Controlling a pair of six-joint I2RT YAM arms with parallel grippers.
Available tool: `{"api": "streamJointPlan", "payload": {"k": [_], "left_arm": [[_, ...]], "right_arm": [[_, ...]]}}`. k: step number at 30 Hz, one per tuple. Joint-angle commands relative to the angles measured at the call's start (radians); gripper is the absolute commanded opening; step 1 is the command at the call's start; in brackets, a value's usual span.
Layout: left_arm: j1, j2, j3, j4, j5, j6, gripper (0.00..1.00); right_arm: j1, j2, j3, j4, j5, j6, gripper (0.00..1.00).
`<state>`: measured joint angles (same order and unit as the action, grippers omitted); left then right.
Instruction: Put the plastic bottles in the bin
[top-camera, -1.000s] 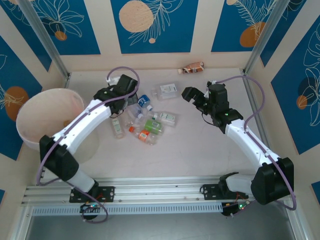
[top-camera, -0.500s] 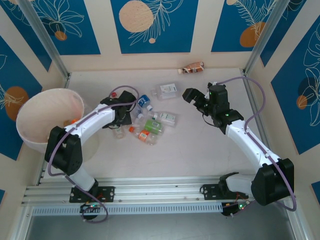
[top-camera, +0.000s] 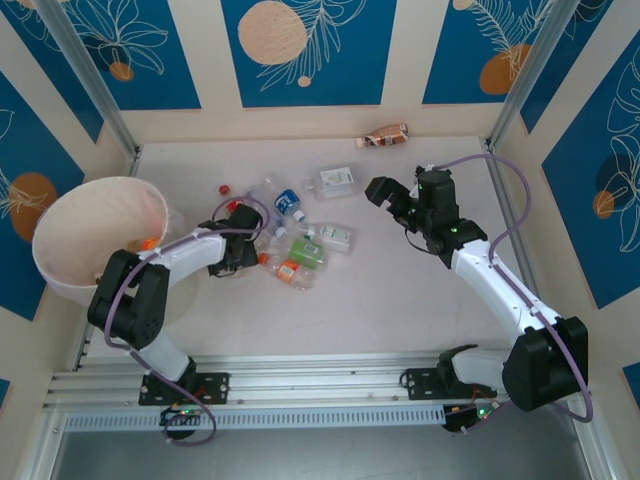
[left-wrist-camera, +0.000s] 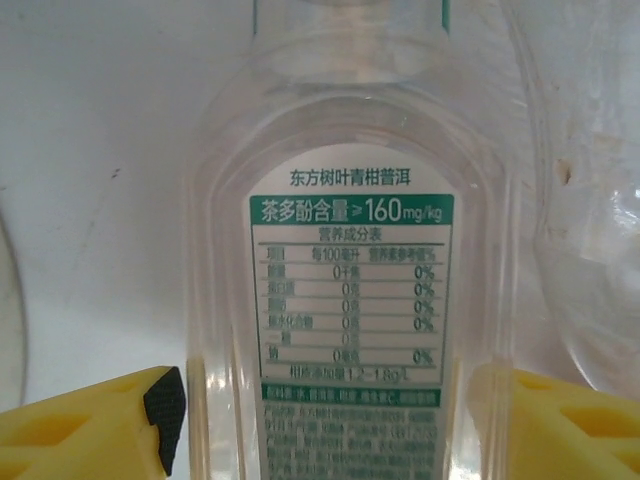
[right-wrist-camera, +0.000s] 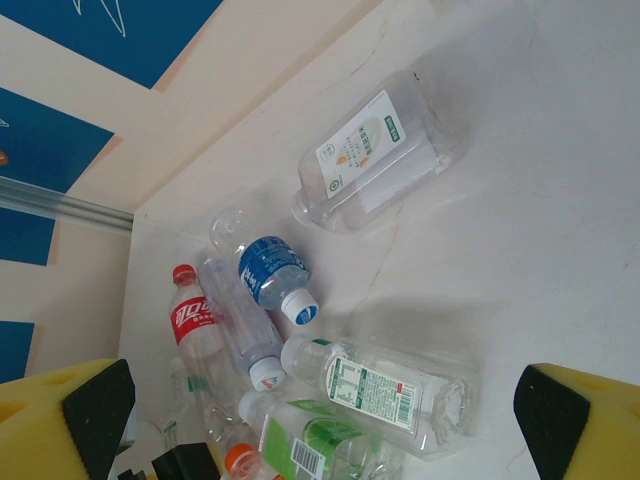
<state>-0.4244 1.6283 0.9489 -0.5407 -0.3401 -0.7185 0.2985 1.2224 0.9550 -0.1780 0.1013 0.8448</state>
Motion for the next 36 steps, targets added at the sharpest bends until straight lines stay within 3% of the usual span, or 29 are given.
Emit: {"api": "streamJointPlan", "payload": {"k": [1,8,17,22,25,27,31,36], "left_arm": [[0.018,-0.010,-0.044,0.125,0.045,0.043,0.75],[0.019,0.010,-0.029,0.152,0.044,0.114,0.71],[0.014,-0.109,-0.015,0.081,0.050,0.124,0.47],[-0.022,-0.194,0.039,0.053,0.127,0.160,0.37],[-0.047,-0.243,0.074,0.052,0.170,0.176,0.21],[-0.054,-0.286,0.077,0.085,0.213,0.183,0.00],[-0.055,-0.376,0.061,0.180,0.325,0.211,0.00],[-0.056,-0.473,0.089,0.247,0.480,0.260,0.00]], "right_arm": [[-0.009,-0.010,-0.010,-0.014,0.008,0.013,0.99],[-0.010,-0.009,-0.006,-0.014,-0.002,0.020,0.99],[-0.009,-0.006,-0.001,-0.012,-0.003,0.012,1.00],[-0.010,0.011,0.011,-0.010,-0.011,0.014,1.00],[-0.009,0.027,0.021,-0.007,-0.026,0.015,1.00],[-0.008,0.036,0.026,-0.007,-0.035,0.019,0.99],[-0.009,0.040,0.031,0.006,-0.075,-0.002,0.99],[-0.002,-0.010,-0.029,0.159,-0.165,-0.044,1.00]]}}
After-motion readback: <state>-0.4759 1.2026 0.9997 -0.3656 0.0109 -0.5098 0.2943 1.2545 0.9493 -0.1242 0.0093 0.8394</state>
